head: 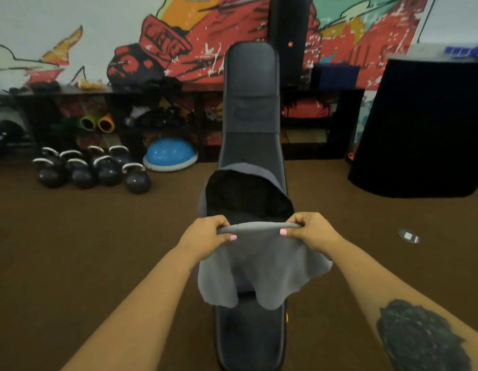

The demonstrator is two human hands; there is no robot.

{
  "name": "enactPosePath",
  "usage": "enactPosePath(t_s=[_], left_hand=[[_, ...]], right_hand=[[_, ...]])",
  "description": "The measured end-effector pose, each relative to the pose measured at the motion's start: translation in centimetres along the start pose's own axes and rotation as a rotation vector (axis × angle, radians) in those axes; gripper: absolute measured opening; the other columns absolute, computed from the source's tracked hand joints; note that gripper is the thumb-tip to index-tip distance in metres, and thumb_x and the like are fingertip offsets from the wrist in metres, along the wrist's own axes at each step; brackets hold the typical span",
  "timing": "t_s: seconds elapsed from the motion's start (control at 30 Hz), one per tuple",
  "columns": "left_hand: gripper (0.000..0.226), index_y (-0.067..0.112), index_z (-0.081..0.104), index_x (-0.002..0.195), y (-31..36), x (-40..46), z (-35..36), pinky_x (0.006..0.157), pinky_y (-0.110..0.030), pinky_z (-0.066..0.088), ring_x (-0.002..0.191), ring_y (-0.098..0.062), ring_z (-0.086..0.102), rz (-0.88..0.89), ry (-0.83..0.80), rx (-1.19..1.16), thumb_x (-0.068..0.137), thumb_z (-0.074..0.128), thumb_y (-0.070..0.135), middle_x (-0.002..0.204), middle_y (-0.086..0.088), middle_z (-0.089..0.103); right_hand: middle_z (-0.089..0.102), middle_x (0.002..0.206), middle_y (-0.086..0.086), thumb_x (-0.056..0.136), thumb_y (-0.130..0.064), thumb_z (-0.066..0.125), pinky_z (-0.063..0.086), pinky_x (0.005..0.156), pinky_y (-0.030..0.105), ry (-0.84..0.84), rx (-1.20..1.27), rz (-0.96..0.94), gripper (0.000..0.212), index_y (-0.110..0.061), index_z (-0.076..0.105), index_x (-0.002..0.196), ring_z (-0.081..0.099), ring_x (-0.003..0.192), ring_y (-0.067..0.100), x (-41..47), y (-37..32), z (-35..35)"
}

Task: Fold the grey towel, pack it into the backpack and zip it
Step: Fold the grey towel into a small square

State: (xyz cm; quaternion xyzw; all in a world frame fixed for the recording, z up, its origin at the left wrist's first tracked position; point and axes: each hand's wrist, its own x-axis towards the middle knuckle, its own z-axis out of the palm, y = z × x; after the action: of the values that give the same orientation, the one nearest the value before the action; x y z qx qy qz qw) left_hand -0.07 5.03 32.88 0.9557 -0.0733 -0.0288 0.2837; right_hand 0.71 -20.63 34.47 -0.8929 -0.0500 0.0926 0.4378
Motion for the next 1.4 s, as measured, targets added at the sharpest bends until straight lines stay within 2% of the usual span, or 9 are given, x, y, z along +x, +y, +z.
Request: enactPosePath(t_s=[0.27, 0.47, 0.67, 0.83, 1.03, 1.13, 1.23, 1.3, 1.4], left_hand=[[0.022, 0.028, 0.047, 0.081, 9.0, -1.3, -15.3, 0.066, -0.028, 0.039, 0.085, -0.017, 0.057, 0.114, 0.162, 0.409, 0.081, 0.066, 0.038, 0.091, 0.005, 0.061], [0.013, 0.030, 0.052, 0.083, 13.9, -3.0, -23.7, 0.065, -0.027, 0.036, 0.084, -0.014, 0.054, 0.104, 0.234, 0.523, 0.086, 0.062, 0.038, 0.089, 0.006, 0.059], [0.034, 0.026, 0.067, 0.096, 16.1, -4.6, -28.4, 0.079, -0.034, 0.044, 0.092, -0.020, 0.062, 0.019, 0.234, 0.694, 0.089, 0.050, 0.055, 0.095, 0.001, 0.068], [0.042, 0.036, 0.063, 0.111, 16.1, -5.8, -29.3, 0.090, -0.038, 0.035, 0.096, -0.019, 0.060, -0.059, 0.230, 0.832, 0.090, 0.039, 0.063, 0.097, 0.005, 0.069], [0.037, 0.028, 0.064, 0.090, 13.6, -6.4, -28.3, 0.088, -0.039, 0.037, 0.091, -0.018, 0.056, -0.129, 0.176, 0.600, 0.090, 0.044, 0.059, 0.085, 0.006, 0.060], [0.042, 0.023, 0.059, 0.073, 12.1, -6.5, -27.4, 0.084, -0.040, 0.042, 0.080, -0.019, 0.052, -0.171, 0.212, 0.394, 0.089, 0.045, 0.060, 0.073, 0.004, 0.054], [0.048, 0.018, 0.045, 0.060, 12.3, -6.7, -26.9, 0.066, -0.034, 0.038, 0.069, -0.020, 0.050, -0.158, 0.198, 0.186, 0.091, 0.048, 0.054, 0.064, -0.001, 0.048], [0.038, 0.016, 0.055, 0.070, 13.1, -6.6, -26.7, 0.067, -0.031, 0.041, 0.074, -0.018, 0.056, -0.134, 0.134, -0.025, 0.090, 0.053, 0.048, 0.078, -0.003, 0.060], [0.024, 0.031, 0.067, 0.101, 15.4, -6.7, -26.1, 0.095, -0.041, 0.049, 0.102, -0.020, 0.064, -0.054, 0.011, -0.396, 0.083, 0.061, 0.045, 0.110, -0.001, 0.068]], right_hand=[[0.072, 0.093, 0.008, 0.079, -0.025, 0.075, 0.052, 0.082, 0.036, 0.137, -0.197, -0.126, 0.013, -0.015, 0.074, 0.088, 0.065, 0.091, 0.024, -2.3, -14.2, -11.2], [0.067, 0.084, 0.001, 0.075, -0.035, 0.077, 0.046, 0.073, 0.029, 0.203, -0.418, -0.181, 0.022, -0.016, 0.072, 0.084, 0.061, 0.087, 0.019, -5.0, -22.7, -18.7], [0.065, 0.091, 0.002, 0.079, -0.031, 0.074, 0.046, 0.077, 0.031, 0.250, -0.571, -0.170, 0.025, -0.013, 0.072, 0.097, 0.059, 0.091, 0.020, -6.9, -25.7, -23.7], [0.061, 0.091, 0.004, 0.086, -0.032, 0.066, 0.040, 0.076, 0.031, 0.294, -0.472, -0.172, 0.019, -0.013, 0.065, 0.088, 0.056, 0.092, 0.022, -8.1, -25.7, -25.9], [0.061, 0.092, 0.003, 0.087, -0.033, 0.065, 0.039, 0.077, 0.030, 0.403, -0.305, -0.148, 0.021, -0.012, 0.065, 0.087, 0.053, 0.090, 0.018, -9.3, -24.0, -27.1], [0.064, 0.102, 0.008, 0.090, -0.027, 0.063, 0.043, 0.086, 0.033, 0.438, -0.210, -0.118, 0.026, -0.006, 0.070, 0.103, 0.056, 0.099, 0.022, -9.6, -22.6, -27.1], [0.063, 0.119, 0.015, 0.095, -0.014, 0.055, 0.043, 0.094, 0.037, 0.438, -0.161, -0.064, 0.025, -0.005, 0.066, 0.116, 0.056, 0.113, 0.032, -9.4, -21.6, -26.8], [0.064, 0.111, 0.017, 0.094, -0.014, 0.056, 0.046, 0.088, 0.038, 0.443, -0.165, -0.023, 0.021, -0.004, 0.067, 0.109, 0.058, 0.106, 0.032, -9.1, -21.4, -26.4], [0.056, 0.084, 0.016, 0.090, -0.017, 0.060, 0.042, 0.069, 0.035, 0.426, -0.235, 0.017, 0.016, -0.003, 0.058, 0.081, 0.052, 0.078, 0.028, -9.2, -22.1, -25.3]])
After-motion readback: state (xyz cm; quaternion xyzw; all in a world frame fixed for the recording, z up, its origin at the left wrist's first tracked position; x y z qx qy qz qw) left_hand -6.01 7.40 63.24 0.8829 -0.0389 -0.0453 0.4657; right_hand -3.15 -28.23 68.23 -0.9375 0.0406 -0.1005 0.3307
